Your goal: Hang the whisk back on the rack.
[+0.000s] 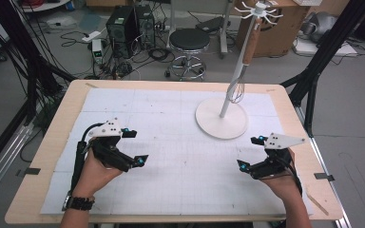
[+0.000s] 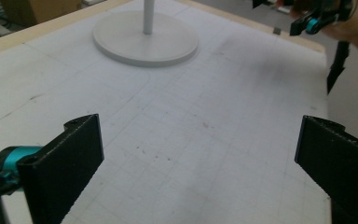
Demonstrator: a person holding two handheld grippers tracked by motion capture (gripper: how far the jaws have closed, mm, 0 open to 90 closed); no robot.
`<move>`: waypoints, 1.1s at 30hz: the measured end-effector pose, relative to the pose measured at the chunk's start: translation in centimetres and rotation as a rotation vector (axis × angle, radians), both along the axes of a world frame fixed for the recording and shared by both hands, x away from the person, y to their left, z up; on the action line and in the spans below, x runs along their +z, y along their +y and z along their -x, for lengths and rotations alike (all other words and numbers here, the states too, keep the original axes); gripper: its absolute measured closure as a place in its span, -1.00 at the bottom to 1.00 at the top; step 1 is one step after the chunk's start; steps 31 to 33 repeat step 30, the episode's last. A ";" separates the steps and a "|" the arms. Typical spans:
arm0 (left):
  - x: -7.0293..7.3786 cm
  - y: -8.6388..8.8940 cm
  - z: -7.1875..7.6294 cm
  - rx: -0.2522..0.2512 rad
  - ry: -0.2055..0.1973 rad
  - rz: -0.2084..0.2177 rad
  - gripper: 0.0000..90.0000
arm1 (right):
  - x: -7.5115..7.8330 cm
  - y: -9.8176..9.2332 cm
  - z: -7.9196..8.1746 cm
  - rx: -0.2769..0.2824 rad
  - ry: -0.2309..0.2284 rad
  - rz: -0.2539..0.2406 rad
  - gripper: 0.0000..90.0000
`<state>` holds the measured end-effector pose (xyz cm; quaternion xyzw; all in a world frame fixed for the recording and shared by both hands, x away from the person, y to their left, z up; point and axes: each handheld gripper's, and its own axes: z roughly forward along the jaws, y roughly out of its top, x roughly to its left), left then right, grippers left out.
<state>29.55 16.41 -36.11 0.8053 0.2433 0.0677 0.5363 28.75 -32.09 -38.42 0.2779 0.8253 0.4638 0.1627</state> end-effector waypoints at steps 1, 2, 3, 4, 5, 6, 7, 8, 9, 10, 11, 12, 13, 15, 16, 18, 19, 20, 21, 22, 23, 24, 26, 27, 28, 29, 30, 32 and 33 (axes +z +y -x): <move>-0.1 0.0 0.1 -0.008 -0.001 0.011 -0.96 | 0.0 -0.1 0.0 0.000 -0.005 -0.002 -0.99; -0.2 0.0 0.1 -0.009 -0.007 0.017 -0.96 | 0.1 -0.1 0.0 0.001 -0.008 -0.006 -0.99; -0.2 -0.1 0.2 -0.005 -0.016 0.009 -0.96 | 0.1 -0.2 0.0 0.002 -0.008 -0.009 -0.99; -0.4 -0.2 0.2 -0.001 -0.020 0.002 -0.96 | 0.1 -0.2 0.0 0.000 -0.009 -0.009 -0.99; -0.5 -0.3 0.2 0.004 -0.019 -0.004 -0.96 | 0.1 -0.2 0.0 0.000 -0.011 -0.009 -0.99; -0.7 -0.4 0.2 0.003 -0.020 -0.003 -0.96 | 0.1 -0.2 0.0 0.000 -0.010 -0.010 -0.99; -0.8 -0.4 0.2 0.002 -0.016 -0.007 -0.96 | 0.1 -0.2 0.0 0.003 -0.010 -0.009 -0.99; -1.0 -0.5 0.2 0.004 -0.016 -0.015 -0.96 | 0.1 -0.2 0.0 0.005 -0.010 -0.010 -0.99; -1.1 -0.6 0.2 0.005 -0.013 -0.017 -0.96 | 0.1 -0.2 0.0 0.005 -0.012 -0.010 -0.99; -1.2 -0.6 0.1 0.007 -0.013 -0.017 -0.96 | 0.1 -0.2 0.0 0.006 -0.008 -0.010 -0.99; -1.2 -0.6 0.1 0.008 -0.016 -0.017 -0.96 | 0.1 -0.1 0.0 0.006 -0.009 -0.008 -0.99; -1.2 -0.6 0.2 0.011 -0.017 -0.016 -0.96 | 0.1 -0.1 0.0 0.006 -0.007 -0.008 -0.99; -1.2 -0.5 0.2 0.008 -0.017 -0.013 -0.96 | 0.1 -0.1 0.0 0.008 -0.009 -0.007 -0.99; -1.1 -0.4 0.2 0.015 -0.022 -0.007 -0.96 | 0.1 -0.1 0.0 0.009 -0.010 -0.006 -0.99; -1.1 -0.3 0.2 0.015 -0.021 -0.007 -0.96 | 0.1 -0.1 0.0 0.008 -0.010 -0.005 -0.99; -1.2 -0.2 0.0 0.023 -0.020 -0.006 -0.96 | 0.1 0.0 0.1 0.008 -0.009 -0.006 -0.99; -1.3 -0.2 0.0 0.023 -0.021 -0.012 -0.96 | 0.1 0.0 0.0 0.009 -0.009 -0.003 -0.99; -1.3 -0.2 0.0 0.025 -0.019 -0.012 -0.96 | 0.0 0.0 0.0 0.007 -0.006 -0.001 -0.99; -1.4 -0.2 0.0 0.026 -0.019 -0.015 -0.96 | 0.0 0.1 0.0 0.008 -0.004 0.003 -0.99; -1.5 -0.1 0.0 0.024 -0.019 -0.015 -0.96 | 0.0 0.1 0.0 0.009 -0.003 0.004 -0.99; -1.5 -0.1 0.0 0.025 -0.017 -0.013 -0.96 | 0.0 0.2 0.0 0.009 -0.001 0.005 -0.99; -1.5 -0.1 0.0 0.026 -0.017 -0.009 -0.96 | 0.0 0.2 0.0 0.009 -0.002 0.007 -0.99; -1.4 0.0 0.0 0.028 -0.019 -0.007 -0.96 | 0.0 0.2 0.0 0.011 -0.005 0.010 -0.99; -1.5 0.0 -0.1 0.028 -0.017 -0.005 -0.96 | 0.0 0.2 0.0 0.011 -0.006 0.010 -0.99; -1.5 0.0 -0.1 0.029 -0.017 -0.009 -0.96 | 0.0 0.2 0.0 0.010 -0.005 0.009 -0.99; -1.5 0.0 -0.1 0.028 -0.016 -0.010 -0.96 | 0.0 0.2 0.1 0.011 -0.003 0.009 -0.99; -1.5 -0.1 -0.2 0.027 -0.015 -0.011 -0.96 | 0.0 0.2 0.1 0.010 -0.005 0.007 -0.99; -1.5 -0.1 -0.2 0.027 -0.015 -0.011 -0.96 | 0.0 0.2 0.1 0.010 -0.005 0.007 -0.99; -1.5 -0.1 -0.2 0.027 -0.015 -0.011 -0.96 | 0.0 0.2 0.1 0.010 -0.005 0.007 -0.99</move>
